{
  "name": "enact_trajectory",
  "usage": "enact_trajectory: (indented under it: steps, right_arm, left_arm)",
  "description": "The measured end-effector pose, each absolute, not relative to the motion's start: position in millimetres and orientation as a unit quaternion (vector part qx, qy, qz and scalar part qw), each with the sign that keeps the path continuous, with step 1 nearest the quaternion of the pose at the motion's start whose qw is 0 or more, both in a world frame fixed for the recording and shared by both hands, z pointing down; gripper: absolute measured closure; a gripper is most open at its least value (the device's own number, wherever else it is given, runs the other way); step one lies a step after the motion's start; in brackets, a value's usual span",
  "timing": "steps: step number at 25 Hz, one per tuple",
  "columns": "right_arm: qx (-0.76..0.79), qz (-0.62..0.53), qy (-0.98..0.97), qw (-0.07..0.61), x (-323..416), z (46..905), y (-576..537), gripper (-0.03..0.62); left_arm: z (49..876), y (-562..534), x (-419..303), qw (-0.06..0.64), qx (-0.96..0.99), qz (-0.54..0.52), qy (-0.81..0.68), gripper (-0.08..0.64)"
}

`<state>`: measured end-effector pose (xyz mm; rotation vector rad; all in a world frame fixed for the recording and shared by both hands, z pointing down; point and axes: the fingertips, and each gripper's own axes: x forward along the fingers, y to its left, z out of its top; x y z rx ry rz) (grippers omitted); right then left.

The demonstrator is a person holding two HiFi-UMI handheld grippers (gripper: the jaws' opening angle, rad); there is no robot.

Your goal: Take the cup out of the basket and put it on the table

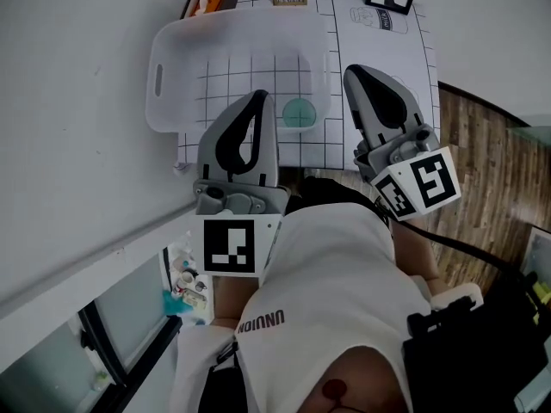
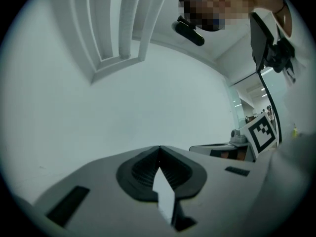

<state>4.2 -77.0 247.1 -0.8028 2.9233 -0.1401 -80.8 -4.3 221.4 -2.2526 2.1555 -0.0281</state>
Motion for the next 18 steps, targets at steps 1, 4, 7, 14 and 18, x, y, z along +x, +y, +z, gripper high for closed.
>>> enact_trajectory:
  steps: [1, 4, 7, 14, 18]
  right_arm:
    - [-0.263, -0.047, 0.962, 0.053, 2.9, 246.4, -82.1, 0.572]
    - [-0.263, -0.049, 0.962, 0.054, -2.0, 244.9, -94.8, 0.572]
    - [-0.265, -0.049, 0.961, 0.052, -5.4, 244.2, -104.2, 0.572]
    - [-0.292, -0.051, 0.953, 0.058, 0.4, 249.4, -119.1, 0.572]
    - [-0.312, -0.060, 0.946, 0.066, -1.3, 248.6, -127.6, 0.572]
  left_arm:
    - [219.4, -8.7, -83.0, 0.014, -0.721, -0.013, 0.693, 0.547]
    - [216.3, -19.9, -92.4, 0.017, -0.717, -0.026, 0.697, 0.548]
    - [212.7, -29.1, -102.5, 0.020, -0.717, -0.036, 0.696, 0.548]
    - [216.6, -44.4, -116.7, 0.023, -0.726, -0.052, 0.685, 0.546]
    - [220.0, -63.6, -115.2, 0.020, -0.754, -0.070, 0.652, 0.547]
